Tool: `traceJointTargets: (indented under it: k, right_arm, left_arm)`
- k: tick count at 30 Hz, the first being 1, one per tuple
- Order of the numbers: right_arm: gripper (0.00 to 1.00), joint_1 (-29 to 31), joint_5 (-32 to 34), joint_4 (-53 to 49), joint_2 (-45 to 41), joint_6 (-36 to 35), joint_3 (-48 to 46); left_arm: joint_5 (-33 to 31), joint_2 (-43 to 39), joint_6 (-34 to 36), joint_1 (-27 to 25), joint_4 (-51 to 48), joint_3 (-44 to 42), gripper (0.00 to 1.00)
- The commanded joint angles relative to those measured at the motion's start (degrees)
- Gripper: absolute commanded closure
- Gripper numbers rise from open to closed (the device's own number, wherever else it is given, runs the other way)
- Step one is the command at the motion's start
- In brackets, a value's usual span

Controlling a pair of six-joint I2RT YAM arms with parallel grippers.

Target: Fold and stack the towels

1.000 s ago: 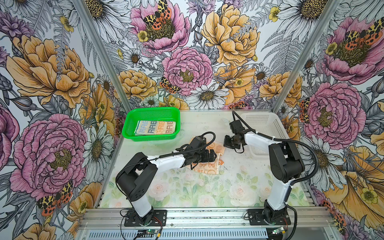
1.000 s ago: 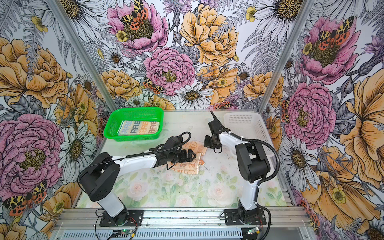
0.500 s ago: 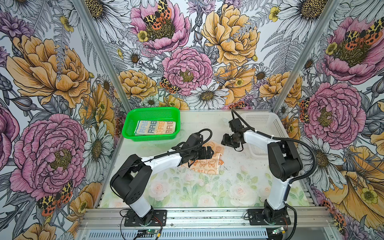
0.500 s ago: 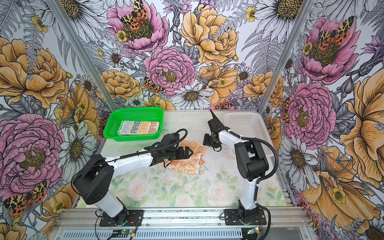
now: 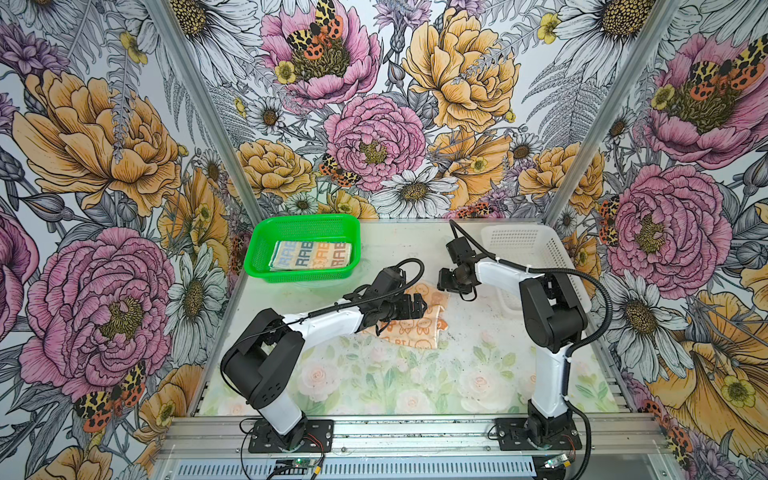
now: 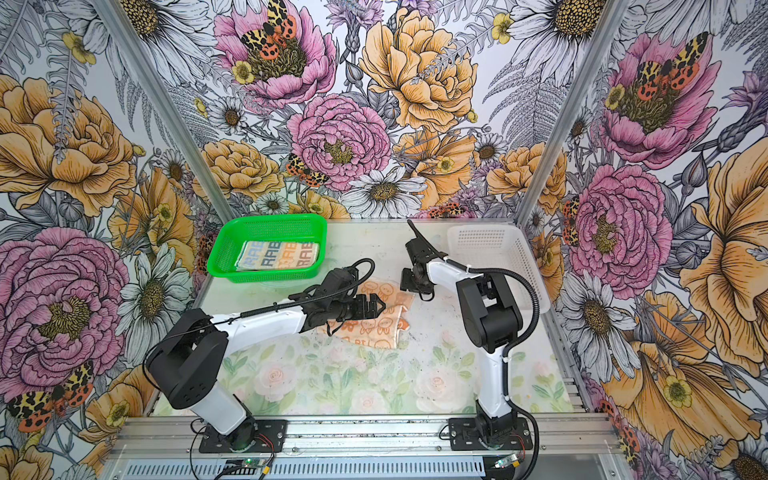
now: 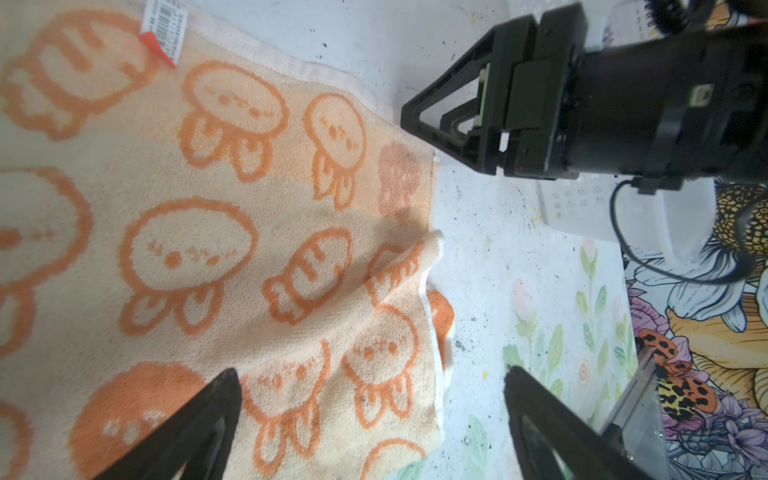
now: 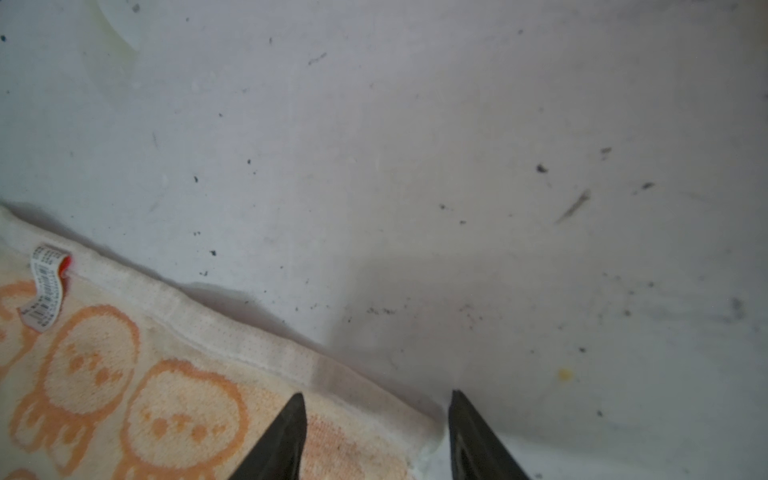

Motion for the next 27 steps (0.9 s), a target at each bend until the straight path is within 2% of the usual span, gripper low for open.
traceJointTargets:
  k: [1,10,18,23,27]
  right_arm:
    - [0.49,1.7,3.2,-2.9,2.6,-0.5,0.5]
    - [0.66,4.8,8.4,-5.3,3.2,-0.1,-0.9]
    - [0.98,4.3,6.8,-6.0,2.2,-0.6,1.6]
    - [1.0,2.7,5.3,-9.1,-1.2,-2.7,6.1]
    - [1.0,1.5,4.6,-11.8,-2.4,-4.7,9.8]
  left_arm:
    - [0.1,-0.7,1.3,0.0,-0.2,-0.9,0.01]
    - [0.7,0.9,1.2,-0.1,-0.1,-1.1,0.01]
    - [0.2,0.4,1.4,0.2,-1.4,-0.9,0.01]
    - [1.1,3.4,1.9,0.6,-2.7,1.5,0.01]
    - [1.7,7.3,1.0,-1.8,-1.9,3.5,0.01]
